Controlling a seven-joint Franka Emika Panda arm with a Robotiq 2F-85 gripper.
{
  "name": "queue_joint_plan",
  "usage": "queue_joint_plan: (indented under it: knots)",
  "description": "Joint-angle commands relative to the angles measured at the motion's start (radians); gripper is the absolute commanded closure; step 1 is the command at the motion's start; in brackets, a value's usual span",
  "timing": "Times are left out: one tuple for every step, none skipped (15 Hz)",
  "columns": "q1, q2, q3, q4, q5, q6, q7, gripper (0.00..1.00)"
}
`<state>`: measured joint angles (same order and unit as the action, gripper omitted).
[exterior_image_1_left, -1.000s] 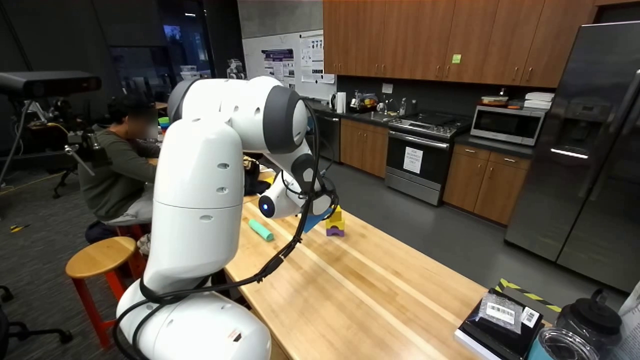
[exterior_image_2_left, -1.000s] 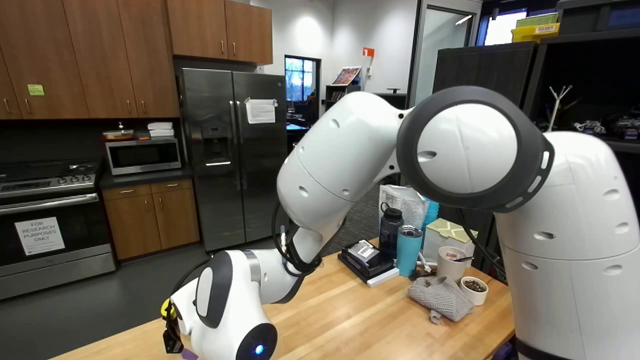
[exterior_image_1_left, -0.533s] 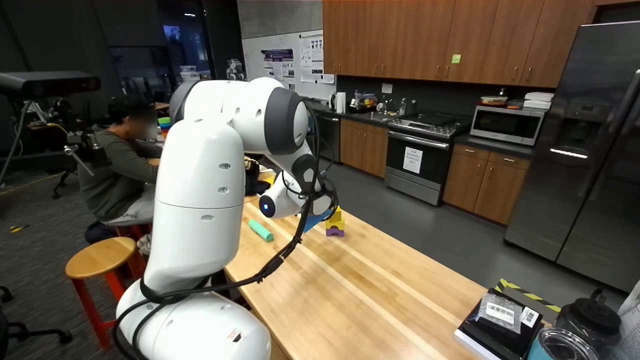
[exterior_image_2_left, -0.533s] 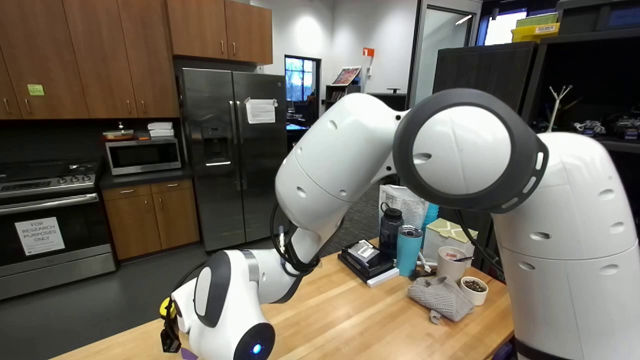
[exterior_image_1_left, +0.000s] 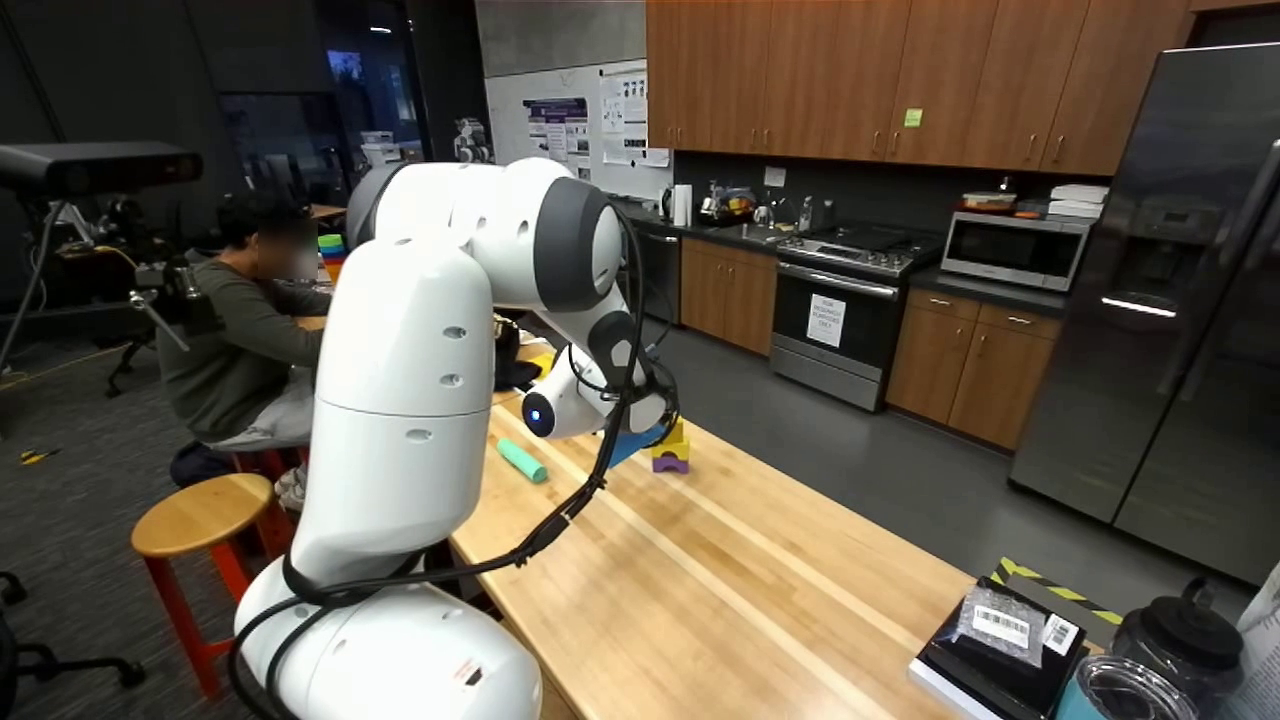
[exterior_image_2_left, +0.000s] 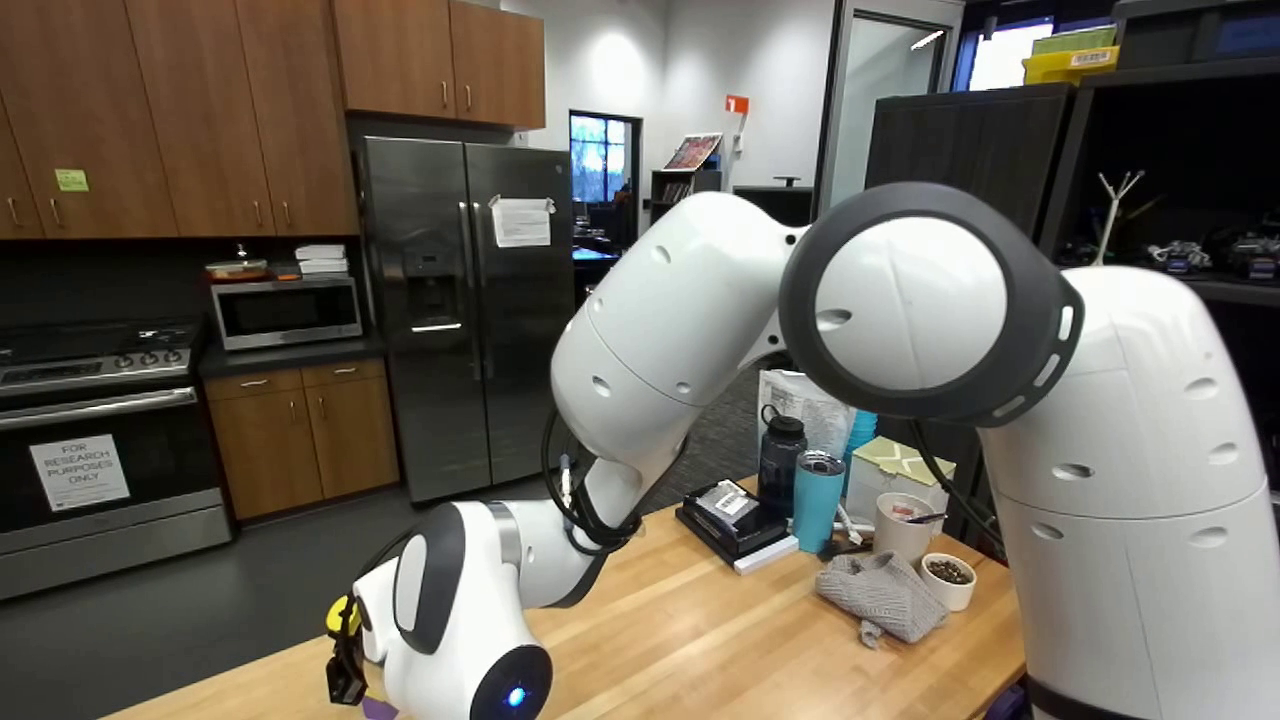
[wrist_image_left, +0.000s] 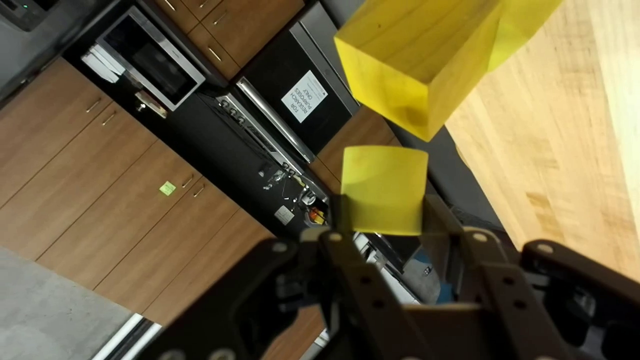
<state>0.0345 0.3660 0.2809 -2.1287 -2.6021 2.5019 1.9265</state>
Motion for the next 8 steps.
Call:
queue_joint_plan:
  knots:
    - [-0.007,0.003,-0.003,0.009,0.004,0.0,0.033,0.86]
    - [-0.007,0.003,-0.003,0.009,0.004,-0.001,0.039,0.86]
    - [-0.008,0.004,-0.003,0.008,0.004,-0.003,0.045,0.86]
    - [-0.009,0.005,-0.004,0.008,0.004,-0.004,0.053,0.86]
    - [-0.009,0.006,-0.004,0.008,0.004,-0.006,0.058,0.86]
    - [-0.009,0.007,-0.004,0.008,0.004,-0.008,0.064,0.86]
    - [-0.009,0.009,-0.004,0.008,0.004,-0.01,0.071,0.86]
    - [-0.009,0.011,-0.004,0.008,0.004,-0.014,0.076,0.86]
